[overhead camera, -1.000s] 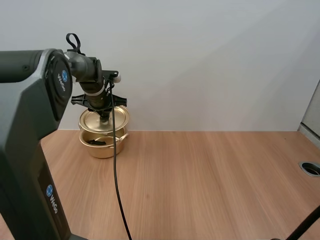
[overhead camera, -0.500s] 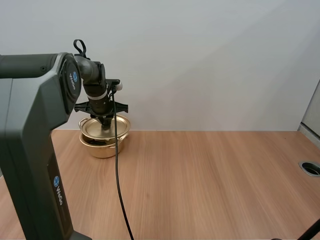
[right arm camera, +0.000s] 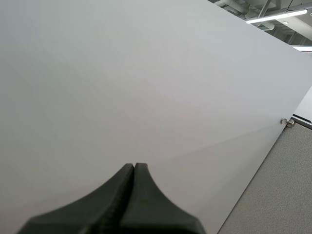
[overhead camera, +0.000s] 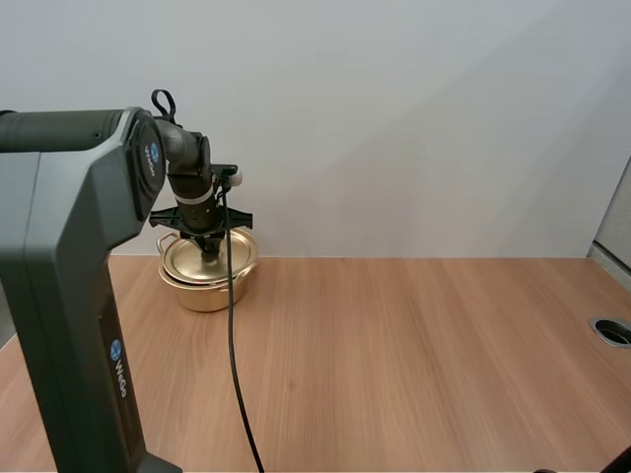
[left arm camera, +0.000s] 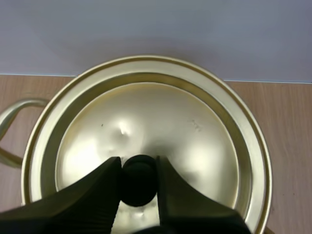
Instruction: Open the pot, put the car inside, and close it
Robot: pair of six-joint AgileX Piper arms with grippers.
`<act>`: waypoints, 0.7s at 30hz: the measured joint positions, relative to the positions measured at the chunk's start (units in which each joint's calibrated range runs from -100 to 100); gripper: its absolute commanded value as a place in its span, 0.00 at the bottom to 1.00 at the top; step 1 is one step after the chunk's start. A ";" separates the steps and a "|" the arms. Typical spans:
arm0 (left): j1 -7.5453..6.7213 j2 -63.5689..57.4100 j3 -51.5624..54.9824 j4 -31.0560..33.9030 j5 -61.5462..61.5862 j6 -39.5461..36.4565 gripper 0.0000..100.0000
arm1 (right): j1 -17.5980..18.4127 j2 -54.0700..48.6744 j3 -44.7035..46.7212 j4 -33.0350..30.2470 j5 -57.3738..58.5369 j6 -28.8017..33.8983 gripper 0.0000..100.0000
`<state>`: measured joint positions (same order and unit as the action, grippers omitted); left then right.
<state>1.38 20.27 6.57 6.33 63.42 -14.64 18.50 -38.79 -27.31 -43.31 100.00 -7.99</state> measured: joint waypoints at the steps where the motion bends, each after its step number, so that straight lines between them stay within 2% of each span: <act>1: 0.00 0.37 0.00 0.43 0.00 -0.21 0.00 | 0.00 0.00 0.00 0.00 0.00 0.00 0.00; 13: 0.00 1.94 0.12 0.82 1.16 -0.32 0.00 | 0.00 0.00 0.00 0.00 0.00 0.00 0.00; 14: 0.00 1.94 0.12 0.86 1.16 -0.32 0.03 | 0.00 0.00 0.00 0.00 0.00 0.00 0.00; 15: 0.00 1.94 0.12 1.03 1.37 -0.32 0.06 | 0.00 0.00 0.00 0.00 0.00 0.00 0.00; 17: 0.00 1.94 0.12 1.71 2.58 -0.32 0.19 | 0.00 0.00 0.00 0.00 0.00 0.00 0.00; 21: 0.00 1.70 0.12 3.71 3.97 -0.32 0.58 | 0.00 0.00 0.00 0.00 0.00 0.00 0.00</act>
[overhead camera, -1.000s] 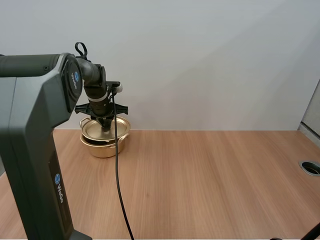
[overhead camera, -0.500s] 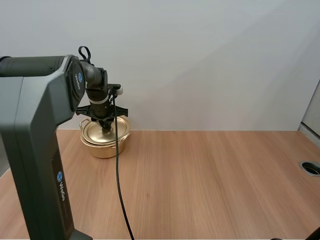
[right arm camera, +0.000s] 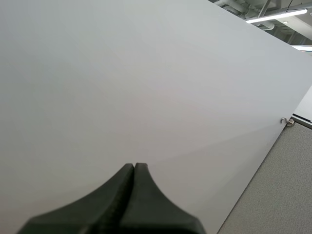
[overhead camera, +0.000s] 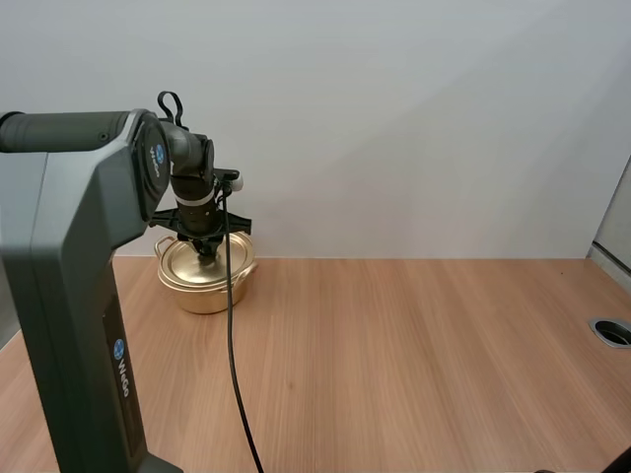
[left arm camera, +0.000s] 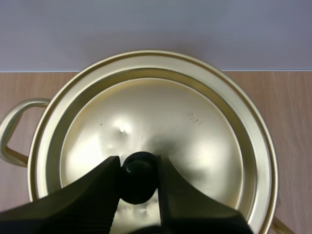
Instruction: Open the pot, put the car inside, and close it
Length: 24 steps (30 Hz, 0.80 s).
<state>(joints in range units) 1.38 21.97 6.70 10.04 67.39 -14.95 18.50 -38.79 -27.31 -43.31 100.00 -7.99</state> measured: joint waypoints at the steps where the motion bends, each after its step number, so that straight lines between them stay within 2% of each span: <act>1: 0.00 -0.31 0.12 0.80 0.48 0.00 0.70 | 0.00 0.00 0.00 0.00 0.00 0.00 0.00; 2: 0.00 -0.41 0.12 1.08 1.08 0.43 0.80 | 0.00 0.00 0.00 0.00 0.00 0.00 0.00; 4: 0.00 -1.43 0.22 1.08 1.46 1.53 0.95 | 0.00 0.00 0.00 0.00 0.00 0.00 0.00; 5: 0.00 -1.96 0.22 1.08 1.46 2.31 0.97 | 0.00 0.00 0.00 0.00 0.00 0.00 0.00; 17: 0.00 -10.42 0.26 1.46 -3.62 3.93 0.95 | 0.00 0.00 0.00 -0.23 0.00 0.00 0.00; 18: 0.00 -11.09 0.14 1.64 -4.35 3.93 0.89 | 0.00 0.00 0.00 -0.23 0.00 0.00 0.00; 19: 0.00 -11.93 0.17 2.09 -5.35 3.93 0.77 | 0.00 0.00 0.00 -0.23 0.00 0.00 0.00; 20: 0.00 -12.87 0.17 2.43 -6.38 3.93 0.59 | 0.00 0.00 0.00 -0.23 0.00 0.00 0.00; 22: 0.00 -14.82 0.17 2.92 -8.61 3.83 0.14 | 0.00 0.00 0.00 -0.23 0.00 0.00 0.00; 23: 0.00 -16.15 0.17 3.08 -9.95 3.83 0.00 | 0.00 0.00 0.00 -0.66 0.00 0.00 0.00; 24: 0.00 -17.43 0.17 3.19 -11.04 3.85 0.00 | 0.00 0.00 0.00 -1.19 0.00 0.00 0.00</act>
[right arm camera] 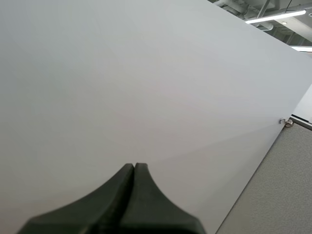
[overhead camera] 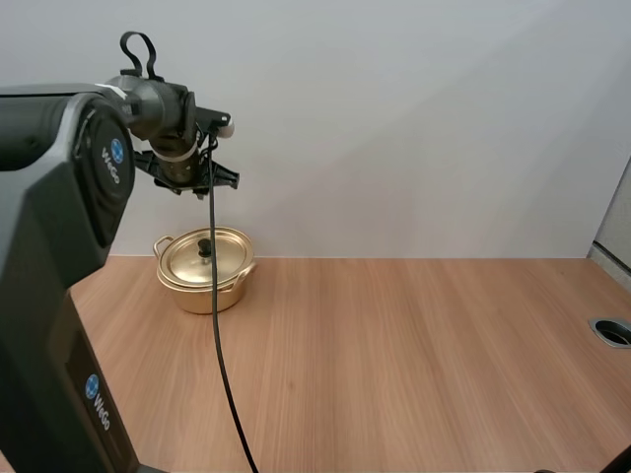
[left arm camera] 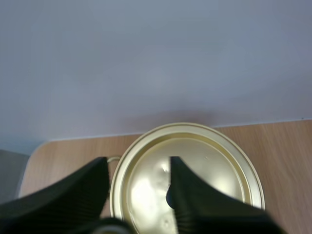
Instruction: Open the pot, put the car inside, and close it
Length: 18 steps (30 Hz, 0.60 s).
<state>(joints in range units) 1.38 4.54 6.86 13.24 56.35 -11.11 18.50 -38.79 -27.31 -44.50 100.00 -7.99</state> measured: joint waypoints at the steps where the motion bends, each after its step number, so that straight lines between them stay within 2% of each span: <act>1: 0.00 -1.32 0.00 0.00 -1.42 -0.03 0.00 | 0.00 0.00 0.00 -0.21 0.00 0.14 0.00; 9: 0.00 -14.12 0.00 0.00 -6.64 0.06 0.00 | -1.85 -1.26 2.24 0.39 -0.10 5.10 0.00; 14: 0.00 -23.88 0.00 0.00 -9.32 0.06 0.00 | -1.93 -4.43 11.04 3.40 0.00 6.89 0.00; 18: 0.00 -31.58 0.00 2.05 -8.71 0.06 0.00 | -1.93 -7.82 19.13 4.25 0.00 11.14 0.00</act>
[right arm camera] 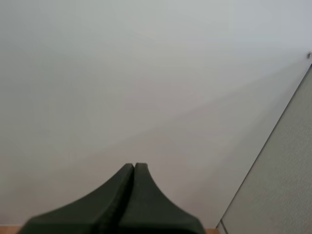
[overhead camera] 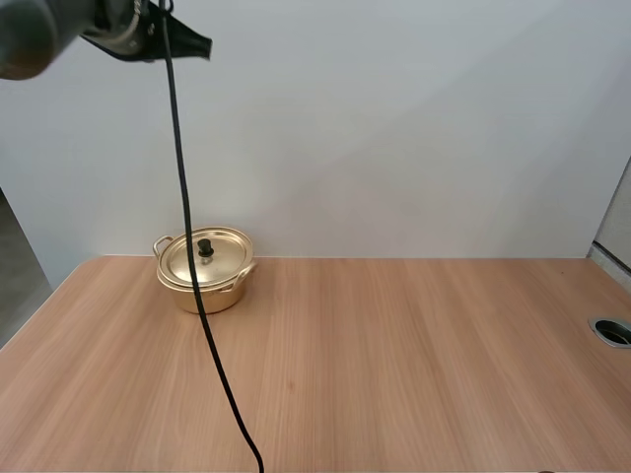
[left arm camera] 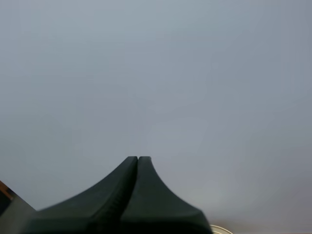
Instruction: Open the pot, put the car inside, and close it
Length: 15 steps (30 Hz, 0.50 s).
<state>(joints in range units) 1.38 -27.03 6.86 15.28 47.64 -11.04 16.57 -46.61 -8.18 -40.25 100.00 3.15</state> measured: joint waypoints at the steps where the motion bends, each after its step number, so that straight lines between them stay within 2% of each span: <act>1: 0.00 -1.98 0.00 0.00 1.02 0.00 0.00 | 0.00 -1.16 2.08 0.00 -0.12 1.57 0.00; 6: 0.00 -11.38 4.00 -3.95 12.23 -4.56 0.00 | 0.00 -5.98 12.13 0.13 -8.04 9.08 0.00; 9: -1.05 -16.87 10.27 -4.34 17.15 -8.15 0.00 | 0.00 -6.91 18.09 0.13 -15.74 12.66 0.00; 15: -1.67 -28.43 22.03 -4.34 13.71 -9.80 0.00 | 0.00 -6.91 30.29 0.13 -29.72 16.32 0.00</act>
<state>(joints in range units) -0.29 -55.46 28.89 10.94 61.35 -20.84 16.57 -53.52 22.11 -40.12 70.28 19.47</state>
